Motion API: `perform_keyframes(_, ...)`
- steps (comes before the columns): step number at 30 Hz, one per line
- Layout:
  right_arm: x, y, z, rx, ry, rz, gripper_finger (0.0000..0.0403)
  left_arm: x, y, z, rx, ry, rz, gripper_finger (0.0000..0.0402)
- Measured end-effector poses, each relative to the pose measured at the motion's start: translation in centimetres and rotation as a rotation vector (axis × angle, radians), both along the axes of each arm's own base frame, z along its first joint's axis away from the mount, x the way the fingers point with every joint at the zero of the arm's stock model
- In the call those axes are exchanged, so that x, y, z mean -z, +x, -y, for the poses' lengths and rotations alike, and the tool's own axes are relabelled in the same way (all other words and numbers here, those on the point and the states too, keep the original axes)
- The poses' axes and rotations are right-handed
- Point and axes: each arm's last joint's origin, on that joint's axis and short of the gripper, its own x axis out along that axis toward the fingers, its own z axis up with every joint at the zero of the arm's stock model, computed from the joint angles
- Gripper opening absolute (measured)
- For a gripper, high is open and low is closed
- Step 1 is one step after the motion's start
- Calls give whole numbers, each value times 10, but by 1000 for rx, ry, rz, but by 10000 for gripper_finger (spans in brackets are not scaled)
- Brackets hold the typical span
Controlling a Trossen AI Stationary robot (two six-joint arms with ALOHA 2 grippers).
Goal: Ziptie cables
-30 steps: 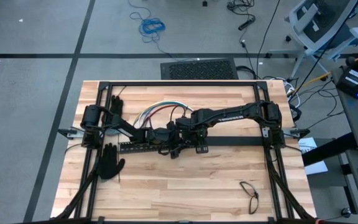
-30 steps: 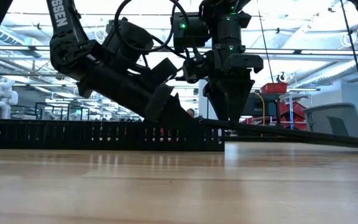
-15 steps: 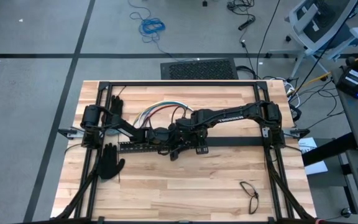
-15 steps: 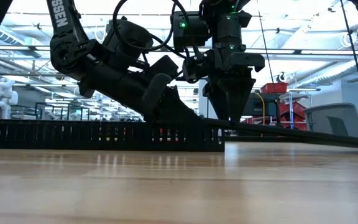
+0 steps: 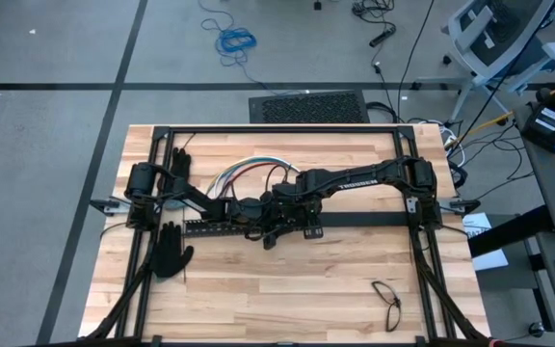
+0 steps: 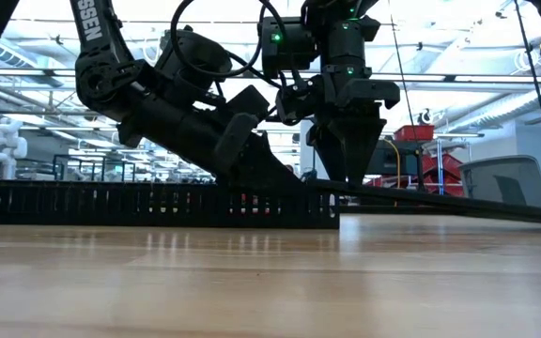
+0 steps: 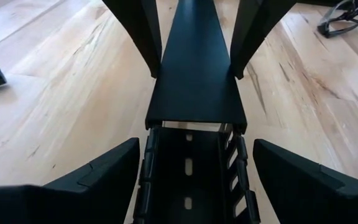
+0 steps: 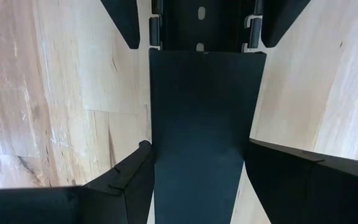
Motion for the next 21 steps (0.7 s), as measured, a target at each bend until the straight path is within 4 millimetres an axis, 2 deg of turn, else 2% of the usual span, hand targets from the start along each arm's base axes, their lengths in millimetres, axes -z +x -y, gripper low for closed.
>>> perform_keyframes(6, 0, 0, 0, 0, -2, 0, 213, 0, 0, 0, 1, 1, 0, 302)
perform_keyframes(15, 0, 0, -1, -6, 12, 1, 213, 0, 0, 2, 0, 4, 0, 239)
perform_keyframes(21, 0, 0, -7, -36, 20, 2, 213, 0, 0, 3, 17, 12, -3, 234)
